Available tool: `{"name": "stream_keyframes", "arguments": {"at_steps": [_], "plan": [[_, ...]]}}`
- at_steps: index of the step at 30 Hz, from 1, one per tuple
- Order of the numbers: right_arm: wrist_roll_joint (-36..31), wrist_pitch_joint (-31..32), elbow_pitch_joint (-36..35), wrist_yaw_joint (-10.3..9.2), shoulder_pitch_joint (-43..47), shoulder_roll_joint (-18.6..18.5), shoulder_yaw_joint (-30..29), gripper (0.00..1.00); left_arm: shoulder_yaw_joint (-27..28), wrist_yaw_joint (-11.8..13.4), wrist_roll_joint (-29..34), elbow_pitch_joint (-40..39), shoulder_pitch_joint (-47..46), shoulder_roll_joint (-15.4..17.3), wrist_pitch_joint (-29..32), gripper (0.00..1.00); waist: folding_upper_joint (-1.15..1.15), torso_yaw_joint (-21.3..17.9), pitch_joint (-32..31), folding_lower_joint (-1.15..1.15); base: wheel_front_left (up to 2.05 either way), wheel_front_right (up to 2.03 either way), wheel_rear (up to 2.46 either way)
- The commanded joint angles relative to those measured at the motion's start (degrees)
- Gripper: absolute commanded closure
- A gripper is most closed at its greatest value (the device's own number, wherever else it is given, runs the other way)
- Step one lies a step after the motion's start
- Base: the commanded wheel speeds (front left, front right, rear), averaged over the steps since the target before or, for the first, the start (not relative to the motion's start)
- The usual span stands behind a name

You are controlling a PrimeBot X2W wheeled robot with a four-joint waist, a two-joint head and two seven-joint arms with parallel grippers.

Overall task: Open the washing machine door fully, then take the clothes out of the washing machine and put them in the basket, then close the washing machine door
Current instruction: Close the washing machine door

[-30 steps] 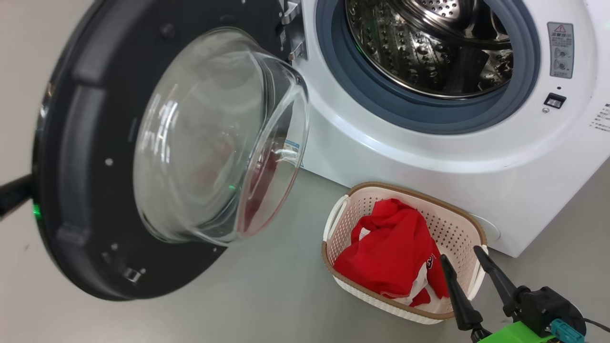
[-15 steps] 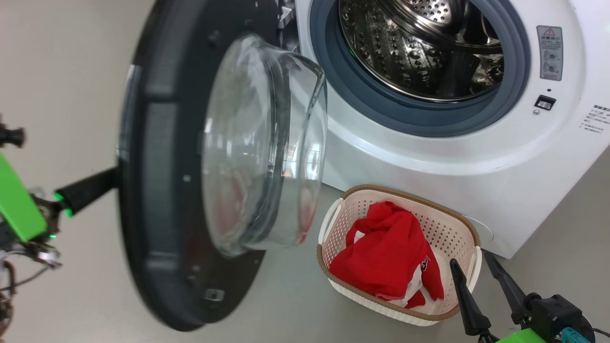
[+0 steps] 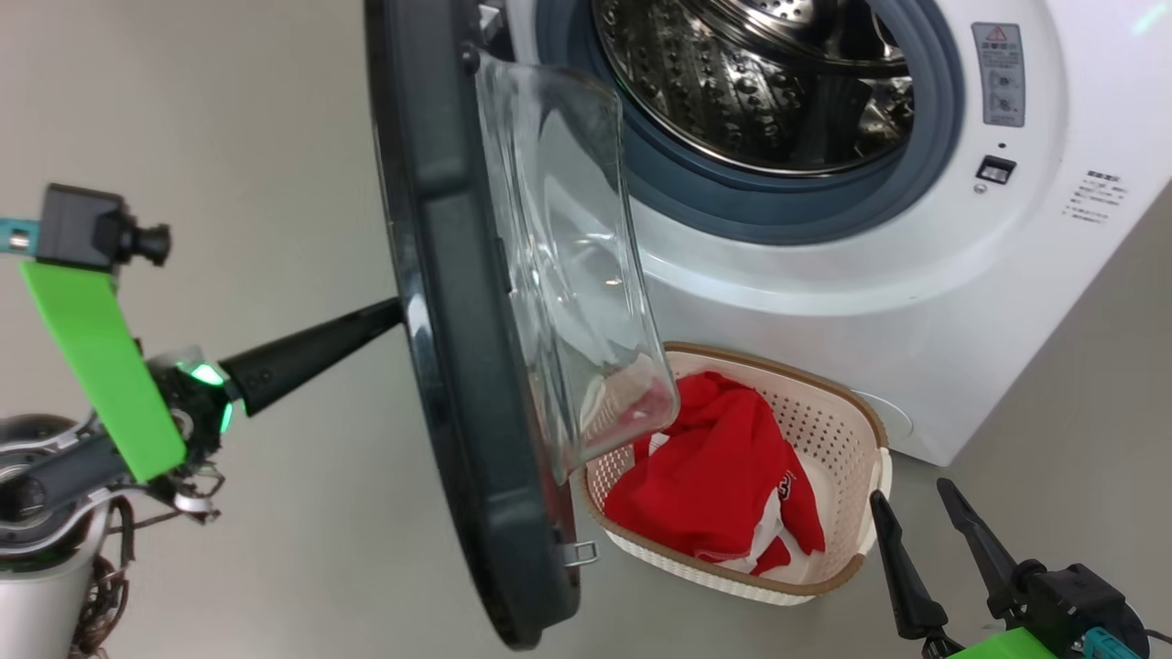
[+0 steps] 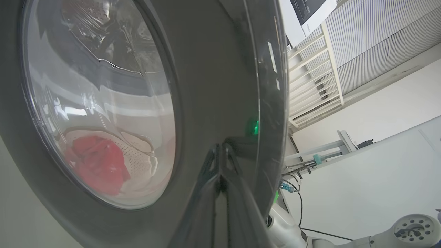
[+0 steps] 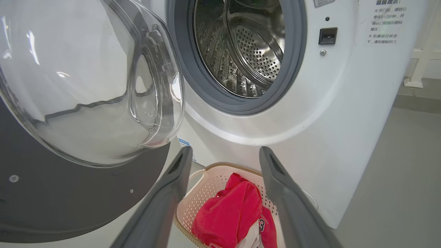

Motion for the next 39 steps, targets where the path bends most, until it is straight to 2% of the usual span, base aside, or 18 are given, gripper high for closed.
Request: {"name": "stream_keyframes", "arguments": {"at_steps": [1, 17, 18, 21, 23, 25, 28, 29, 31, 32, 33, 39], "plan": [[-0.9, -0.4, -1.6, 0.4, -1.0, -0.2, 1.3, 0.0, 1.9, -0.4, 0.4, -2.1, -2.3, 2.1, -0.1, 1.0, 0.0, -0.6, 0.4, 0.0, 0.0, 0.0, 0.0], [-0.9, -0.4, -1.3, 0.4, -0.8, 0.1, 1.4, 0.0, 2.4, -0.4, 4.2, -1.0, 0.6, 2.0, -4.0, 1.0, 0.0, -0.2, -0.8, 0.0, 0.0, 0.0, 0.0], [-0.8, -0.4, -1.2, 0.4, -0.8, 0.1, 1.5, 0.0, 2.4, -0.4, 4.6, -0.9, 1.0, 2.1, -4.6, 0.91, 0.0, -0.1, -1.0, 0.0, 0.0, 0.0, 0.0], [-0.7, -0.4, -1.0, 0.4, -0.2, 0.1, 1.8, 0.0, 2.8, -0.4, 5.2, 0.2, 3.5, 2.2, -7.5, 0.77, 0.0, 0.2, -2.3, 0.0, 0.0, 0.0, 0.0], [-0.5, -0.4, -1.0, 0.4, 0.1, 0.2, 1.9, 0.0, 3.0, -0.4, 5.4, 0.6, 5.3, 2.2, -9.1, 0.74, 0.0, 0.3, -2.8, 0.0, 0.0, 0.0, 0.0], [-0.4, -0.4, -1.0, 0.4, 0.5, 0.2, 2.0, 0.0, 3.5, -0.4, 5.5, 1.0, 7.2, 2.1, -11.0, 0.54, 0.0, 0.5, -3.2, 0.0, 0.0, 0.0, 0.0], [-0.3, -0.4, -1.0, 0.4, 0.9, 0.2, 2.1, 0.0, 4.1, -0.4, 5.1, 1.8, 10.1, 1.8, -13.3, 0.51, 0.0, 0.8, -3.7, 0.0, 0.0, 0.0, 0.0], [-0.3, -0.4, -1.0, 0.4, 0.9, 0.2, 2.1, 0.0, 4.3, -0.4, 5.2, 2.1, 11.1, 1.7, -14.2, 0.35, 0.0, 0.9, -3.8, 0.0, 0.0, 0.0, 0.0], [-0.3, -0.4, -1.0, 0.4, 1.1, 0.3, 2.2, 0.0, 4.6, -0.4, 5.0, 2.5, 13.0, 1.3, -16.0, 0.2, 0.0, 1.1, -4.0, 0.0, 0.0, 0.0, 0.0], [-0.2, -0.4, -1.0, 0.4, 1.2, 0.3, 2.3, 0.0, 4.7, -0.4, 5.0, 2.6, 14.0, 1.1, -17.0, 0.03, 0.0, 1.2, -4.1, 0.0, 0.0, 0.0, 0.0], [-0.2, -0.4, -1.0, 0.4, 1.3, 0.3, 2.3, 0.0, 4.9, -0.4, 5.0, 2.7, 14.9, 0.8, -17.9, 0.0, 0.0, 1.3, -4.2, 0.0, 0.0, 0.0, 0.0], [-0.2, -0.4, -0.9, 0.4, 1.3, 0.3, 2.5, 0.0, 6.6, -0.4, 4.0, 3.5, 20.3, -1.4, -23.5, 0.0, 0.0, 1.6, -4.3, 0.0, 0.0, 0.0, 0.0]]}}
